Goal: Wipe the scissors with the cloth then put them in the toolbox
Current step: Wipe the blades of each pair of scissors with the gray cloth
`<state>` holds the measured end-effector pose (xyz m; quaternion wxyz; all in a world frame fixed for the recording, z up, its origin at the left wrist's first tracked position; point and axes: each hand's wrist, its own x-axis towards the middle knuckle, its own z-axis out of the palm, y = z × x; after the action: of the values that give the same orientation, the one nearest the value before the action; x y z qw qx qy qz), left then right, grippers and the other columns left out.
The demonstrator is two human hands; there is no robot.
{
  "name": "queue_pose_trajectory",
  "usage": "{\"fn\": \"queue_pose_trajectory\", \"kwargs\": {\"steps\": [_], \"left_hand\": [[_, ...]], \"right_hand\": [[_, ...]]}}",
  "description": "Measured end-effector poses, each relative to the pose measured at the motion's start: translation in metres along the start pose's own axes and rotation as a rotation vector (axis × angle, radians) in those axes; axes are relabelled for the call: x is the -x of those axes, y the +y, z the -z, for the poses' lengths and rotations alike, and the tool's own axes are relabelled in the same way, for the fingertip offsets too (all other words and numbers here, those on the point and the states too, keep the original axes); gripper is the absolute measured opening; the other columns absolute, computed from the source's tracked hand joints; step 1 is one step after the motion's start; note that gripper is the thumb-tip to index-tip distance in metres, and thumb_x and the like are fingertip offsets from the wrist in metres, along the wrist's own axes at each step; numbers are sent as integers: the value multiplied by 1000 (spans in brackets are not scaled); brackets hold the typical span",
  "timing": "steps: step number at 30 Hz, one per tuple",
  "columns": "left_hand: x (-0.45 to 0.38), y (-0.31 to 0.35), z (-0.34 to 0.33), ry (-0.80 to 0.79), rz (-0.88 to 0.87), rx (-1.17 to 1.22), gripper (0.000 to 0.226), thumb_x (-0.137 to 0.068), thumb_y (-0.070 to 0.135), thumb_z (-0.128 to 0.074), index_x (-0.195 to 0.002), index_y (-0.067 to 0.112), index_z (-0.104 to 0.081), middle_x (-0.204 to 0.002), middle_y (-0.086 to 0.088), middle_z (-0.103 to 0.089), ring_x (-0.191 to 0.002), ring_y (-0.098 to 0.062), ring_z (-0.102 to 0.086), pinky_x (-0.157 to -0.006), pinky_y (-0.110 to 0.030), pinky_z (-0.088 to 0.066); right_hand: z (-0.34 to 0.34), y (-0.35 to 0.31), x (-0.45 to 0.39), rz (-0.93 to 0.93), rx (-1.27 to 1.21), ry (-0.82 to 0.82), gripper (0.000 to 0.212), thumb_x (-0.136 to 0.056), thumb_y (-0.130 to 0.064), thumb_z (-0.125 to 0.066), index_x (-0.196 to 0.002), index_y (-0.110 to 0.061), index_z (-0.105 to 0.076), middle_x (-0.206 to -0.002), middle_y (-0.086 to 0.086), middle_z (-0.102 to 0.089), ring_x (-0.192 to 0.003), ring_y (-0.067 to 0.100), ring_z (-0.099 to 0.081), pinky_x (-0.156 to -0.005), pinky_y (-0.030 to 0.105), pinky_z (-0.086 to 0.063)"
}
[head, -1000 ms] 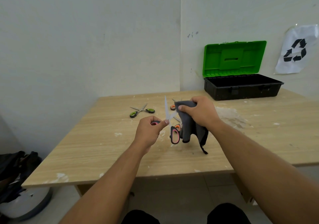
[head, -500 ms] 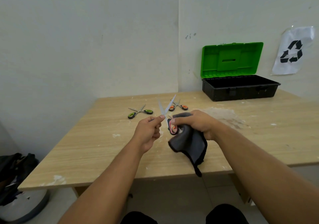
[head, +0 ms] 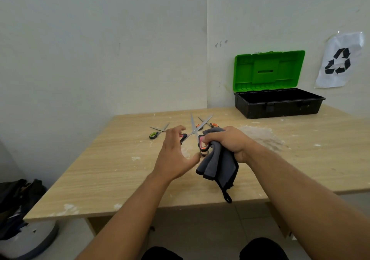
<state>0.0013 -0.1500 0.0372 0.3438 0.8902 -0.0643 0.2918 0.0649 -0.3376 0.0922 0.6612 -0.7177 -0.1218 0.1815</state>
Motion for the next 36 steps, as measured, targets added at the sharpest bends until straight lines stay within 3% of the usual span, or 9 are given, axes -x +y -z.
{"fn": "queue_pose_trajectory", "kwargs": {"steps": [4,8,11,13,16,20,24,31,36], "left_hand": [[-3,7,-9,116,-149,-362,55,-89,50,-64,-130,17,-47,-123,-4,-46,-103,-23,-53,-75,-38,-49],[-9,10,-10,169,-235,-352,27,-95,37,-53,-119,26,-49,-114,-1,-48,-91,-19,-53,-50,-28,-40],[-9,7,-15,206,-253,-281,17,-98,39,-49,-111,28,-51,-107,1,-51,-78,-18,-55,-50,-33,-46],[-10,8,-18,265,-139,-30,12,-100,37,-51,-105,27,-56,-100,2,-57,-75,-15,-59,-57,-35,-51],[-15,15,-20,366,263,479,12,-100,38,-55,-92,28,-58,-72,6,-63,-56,-14,-60,-52,-32,-45],[-20,17,-17,418,595,983,19,-100,39,-56,-95,21,-57,-54,15,-59,-47,-12,-54,-39,-22,-33],[-21,24,-18,460,608,1056,17,-99,38,-58,-95,22,-60,-63,8,-58,-48,-13,-54,-38,-22,-32],[-19,39,-25,439,579,1022,21,-102,39,-52,-96,20,-59,-58,13,-59,-45,-12,-55,-38,-22,-34],[-18,36,-27,467,606,978,32,-103,45,-45,-90,18,-57,-71,3,-45,-45,-6,-47,-39,-23,-35]], "right_hand": [[-7,0,1,7,-48,-2,4,-69,-8,-83,-69,-10,-79,-73,12,-72,-62,22,-69,-56,30,-55],[-9,-3,3,28,-30,-7,27,-63,-14,-84,-82,3,-75,-78,17,-69,-67,27,-67,-66,38,-56],[-8,-6,3,83,-38,-79,38,-68,-28,-85,-84,4,-73,-79,16,-67,-71,29,-62,-72,42,-53],[-7,-8,4,84,-49,-93,38,-72,-40,-82,-78,-4,-72,-73,12,-64,-68,28,-60,-70,42,-51],[-5,-7,5,37,-68,-47,33,-74,-45,-70,-69,-13,-72,-71,12,-66,-62,26,-63,-64,38,-52],[-10,5,1,256,188,233,25,-85,-38,-66,-80,-13,-61,-78,8,-68,-73,23,-66,-70,41,-55],[-22,11,4,639,386,460,10,-88,-31,-69,-85,-32,-60,-78,-15,-65,-79,0,-62,-61,15,-50],[-47,9,4,931,696,589,8,-89,-24,-69,-96,-21,-71,-89,-7,-65,-73,13,-60,-56,35,-52],[-49,14,0,1001,899,441,12,-89,-21,-72,-99,-18,-77,-82,0,-61,-71,20,-58,-52,33,-49]]}}
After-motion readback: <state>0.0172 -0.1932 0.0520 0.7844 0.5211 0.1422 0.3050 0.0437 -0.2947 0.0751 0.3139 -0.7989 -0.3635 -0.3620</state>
